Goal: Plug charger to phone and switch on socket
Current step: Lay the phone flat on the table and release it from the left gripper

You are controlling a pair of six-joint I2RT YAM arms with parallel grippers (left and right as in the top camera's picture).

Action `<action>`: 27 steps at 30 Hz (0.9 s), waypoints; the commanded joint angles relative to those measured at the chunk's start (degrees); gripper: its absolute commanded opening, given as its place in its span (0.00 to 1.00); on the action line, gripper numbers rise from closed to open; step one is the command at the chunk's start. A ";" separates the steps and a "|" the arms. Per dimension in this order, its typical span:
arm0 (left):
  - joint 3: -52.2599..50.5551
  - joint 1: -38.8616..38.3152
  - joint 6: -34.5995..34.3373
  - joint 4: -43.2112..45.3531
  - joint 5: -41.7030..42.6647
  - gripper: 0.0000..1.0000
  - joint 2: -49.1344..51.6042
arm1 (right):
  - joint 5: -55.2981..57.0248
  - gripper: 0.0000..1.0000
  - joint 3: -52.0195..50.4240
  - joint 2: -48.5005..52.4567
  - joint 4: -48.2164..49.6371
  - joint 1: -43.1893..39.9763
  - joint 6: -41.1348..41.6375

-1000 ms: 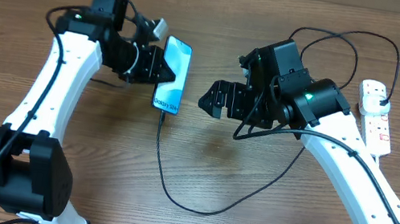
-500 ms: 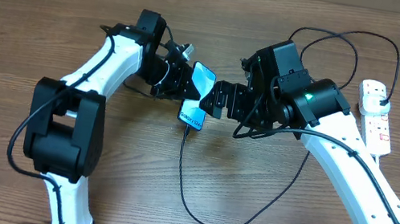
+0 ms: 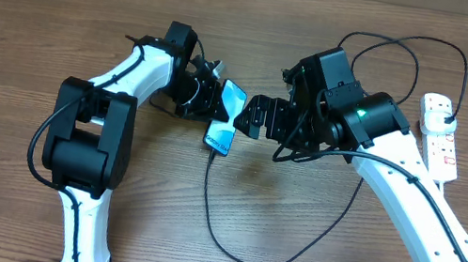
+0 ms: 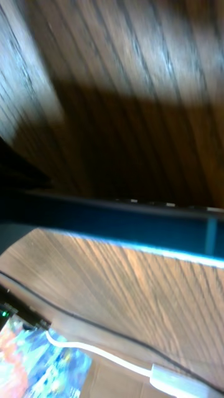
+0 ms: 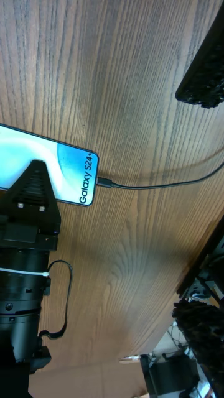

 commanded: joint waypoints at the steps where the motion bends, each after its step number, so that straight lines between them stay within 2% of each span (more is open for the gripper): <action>1: -0.04 0.11 -0.42 -0.35 -6.69 0.21 0.70 | 0.59 1.00 1.36 -1.88 0.02 -0.31 0.28; 2: -0.04 0.11 -0.42 -0.44 -7.30 0.30 0.70 | 0.59 1.00 1.36 -1.88 0.02 -0.31 0.28; 3: -0.04 0.11 -0.39 -0.61 -8.26 0.33 0.70 | 0.59 1.00 1.36 -1.88 -0.02 -0.31 0.28; 10: -0.04 0.11 -0.42 -1.90 -13.20 0.38 0.70 | 2.08 1.00 1.36 -1.84 -1.25 -0.31 0.28; 12: -0.04 0.11 -0.39 -2.89 -15.58 0.47 0.70 | 2.10 1.00 1.36 -1.84 -1.86 -0.33 0.28; 14: -0.04 0.11 -0.39 -3.65 -17.77 0.58 0.70 | 4.31 1.00 1.36 -1.84 -3.23 -0.48 0.35; 16: -0.02 0.17 -0.37 -4.37 -18.62 0.74 0.70 | 7.04 1.00 1.36 -1.84 -4.68 -0.48 0.98; 17: -0.02 0.22 -0.39 -4.59 -18.60 0.87 0.70 | 8.20 1.00 1.36 -1.84 -5.14 -0.48 1.51; 18: 0.13 0.39 -0.37 -5.46 -18.58 1.00 0.66 | 15.93 1.00 1.36 -1.84 -7.98 -0.83 4.81; 23: 5.75 2.08 0.39 -11.87 -18.49 1.00 -0.81 | 23.67 1.00 1.36 -1.84 -13.33 -6.32 5.64; 27: 15.34 4.33 1.79 -18.62 -18.38 1.00 -6.93 | 27.96 1.00 1.36 -1.84 -14.86 -17.81 4.50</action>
